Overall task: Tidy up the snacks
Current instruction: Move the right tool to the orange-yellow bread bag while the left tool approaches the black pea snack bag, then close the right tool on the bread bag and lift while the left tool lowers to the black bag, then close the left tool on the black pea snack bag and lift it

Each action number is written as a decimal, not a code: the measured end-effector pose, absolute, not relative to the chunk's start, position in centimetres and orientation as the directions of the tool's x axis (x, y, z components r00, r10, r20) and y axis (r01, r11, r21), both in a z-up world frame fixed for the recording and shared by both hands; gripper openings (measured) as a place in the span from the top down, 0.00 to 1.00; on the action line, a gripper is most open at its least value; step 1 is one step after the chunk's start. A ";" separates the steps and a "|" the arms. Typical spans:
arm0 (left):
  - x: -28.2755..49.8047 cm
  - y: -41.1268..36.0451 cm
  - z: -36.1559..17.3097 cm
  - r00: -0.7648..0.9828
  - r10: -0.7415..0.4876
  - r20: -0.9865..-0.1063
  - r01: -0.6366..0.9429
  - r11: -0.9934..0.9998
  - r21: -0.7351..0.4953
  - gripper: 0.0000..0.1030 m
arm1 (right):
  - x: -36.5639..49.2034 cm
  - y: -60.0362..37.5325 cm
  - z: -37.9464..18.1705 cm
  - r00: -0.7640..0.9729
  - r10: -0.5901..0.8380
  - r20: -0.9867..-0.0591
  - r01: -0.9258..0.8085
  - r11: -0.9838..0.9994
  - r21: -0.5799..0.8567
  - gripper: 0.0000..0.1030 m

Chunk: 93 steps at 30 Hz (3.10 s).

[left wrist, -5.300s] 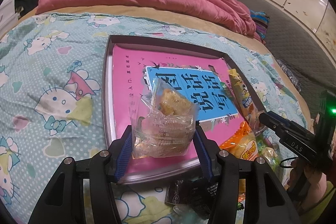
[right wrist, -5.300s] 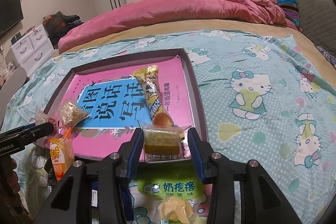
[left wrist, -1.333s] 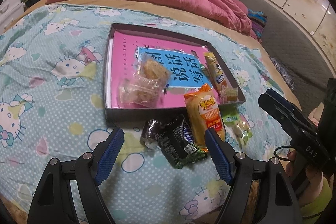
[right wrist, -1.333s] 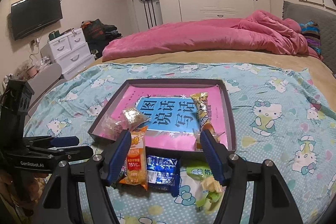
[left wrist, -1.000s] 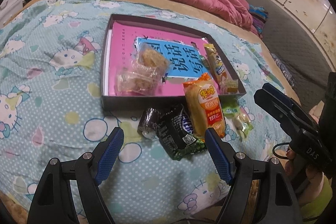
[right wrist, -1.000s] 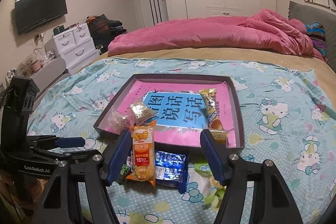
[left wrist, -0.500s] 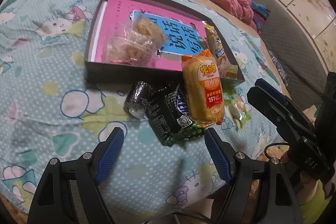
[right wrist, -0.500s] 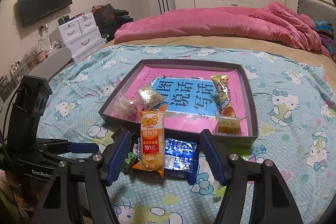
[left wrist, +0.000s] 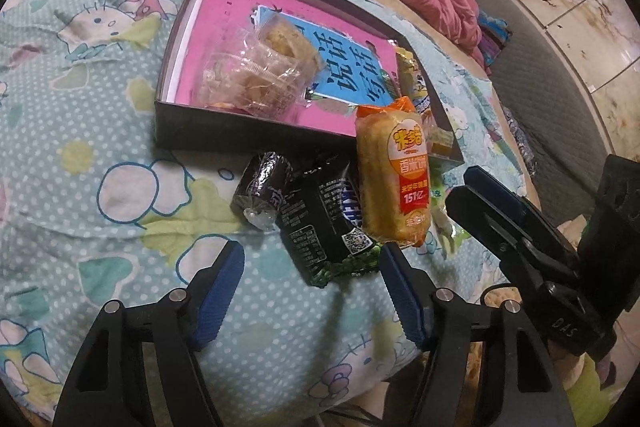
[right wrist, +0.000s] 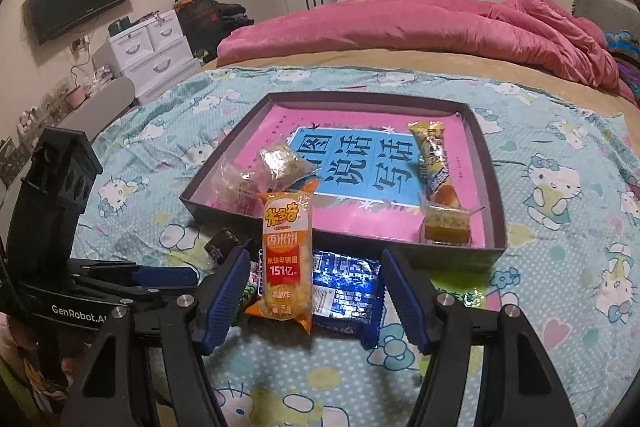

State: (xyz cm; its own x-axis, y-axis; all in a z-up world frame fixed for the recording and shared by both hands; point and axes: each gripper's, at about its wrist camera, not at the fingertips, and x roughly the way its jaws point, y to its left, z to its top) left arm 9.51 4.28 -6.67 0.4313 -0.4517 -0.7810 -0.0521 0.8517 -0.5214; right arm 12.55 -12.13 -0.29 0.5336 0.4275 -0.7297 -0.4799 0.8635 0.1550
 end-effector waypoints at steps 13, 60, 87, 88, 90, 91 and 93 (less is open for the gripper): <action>10.6 3.4 -7.3 0.407 -0.484 -0.775 -0.023 0.842 -0.538 0.39 | 14.2 -9.5 -2.1 0.455 0.461 -0.762 -0.542 0.822 0.174 0.54; 12.3 2.9 -7.6 0.411 -0.633 -0.656 -0.022 0.713 -0.701 0.67 | 13.8 -13.8 -0.3 0.541 0.500 -0.677 -0.449 0.852 0.270 0.71; 11.9 5.7 -1.2 0.612 -0.470 -0.636 0.071 0.834 -0.547 0.68 | 14.3 -14.6 0.8 0.585 0.498 -0.640 -0.426 0.860 0.281 0.71; 12.0 5.8 -1.1 0.618 -0.465 -0.634 0.072 0.836 -0.544 0.68 | 14.4 -14.6 0.8 0.588 0.497 -0.638 -0.425 0.861 0.280 0.71; 12.3 5.8 -1.0 0.627 -0.454 -0.633 0.070 0.842 -0.535 0.68 | 14.6 -14.6 0.9 0.594 0.493 -0.635 -0.421 0.864 0.277 0.71; 12.5 5.7 -0.9 0.629 -0.451 -0.633 0.068 0.844 -0.533 0.68 | 14.7 -14.6 0.9 0.596 0.494 -0.633 -0.418 0.864 0.280 0.71; 12.9 5.8 -1.0 0.631 -0.446 -0.635 0.065 0.845 -0.530 0.68 | 14.9 -14.6 1.0 0.599 0.491 -0.632 -0.415 0.866 0.280 0.71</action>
